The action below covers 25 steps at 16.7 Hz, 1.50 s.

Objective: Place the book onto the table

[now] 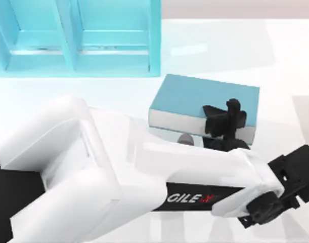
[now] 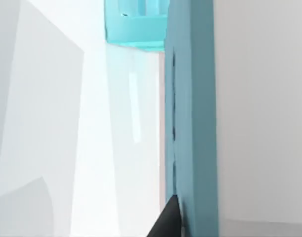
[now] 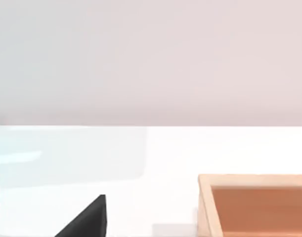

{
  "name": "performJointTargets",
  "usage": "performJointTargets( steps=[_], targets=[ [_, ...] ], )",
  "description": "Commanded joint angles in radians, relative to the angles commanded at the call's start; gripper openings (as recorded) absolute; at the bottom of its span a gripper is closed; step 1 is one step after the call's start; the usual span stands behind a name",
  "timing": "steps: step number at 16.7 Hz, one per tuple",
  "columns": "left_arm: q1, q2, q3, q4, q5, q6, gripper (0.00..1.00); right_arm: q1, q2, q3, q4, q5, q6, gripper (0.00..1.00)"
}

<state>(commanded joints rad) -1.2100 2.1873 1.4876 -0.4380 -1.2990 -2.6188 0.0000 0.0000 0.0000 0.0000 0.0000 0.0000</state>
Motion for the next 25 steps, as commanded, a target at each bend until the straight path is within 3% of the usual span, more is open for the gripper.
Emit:
performJointTargets(
  steps=[12,24,25],
  targets=[
    [-0.011,0.003,0.013,-0.050,-0.005,-0.041,0.00,0.000,0.000,0.000,0.000,0.000,0.000,1.00],
    [-0.006,0.058,-0.034,0.053,0.001,-0.036,0.00,0.000,0.000,0.000,0.000,0.000,0.000,1.00],
    [-0.006,0.058,-0.034,0.053,0.001,-0.036,0.08,0.000,0.000,0.000,0.000,0.000,0.000,1.00]
  ],
)
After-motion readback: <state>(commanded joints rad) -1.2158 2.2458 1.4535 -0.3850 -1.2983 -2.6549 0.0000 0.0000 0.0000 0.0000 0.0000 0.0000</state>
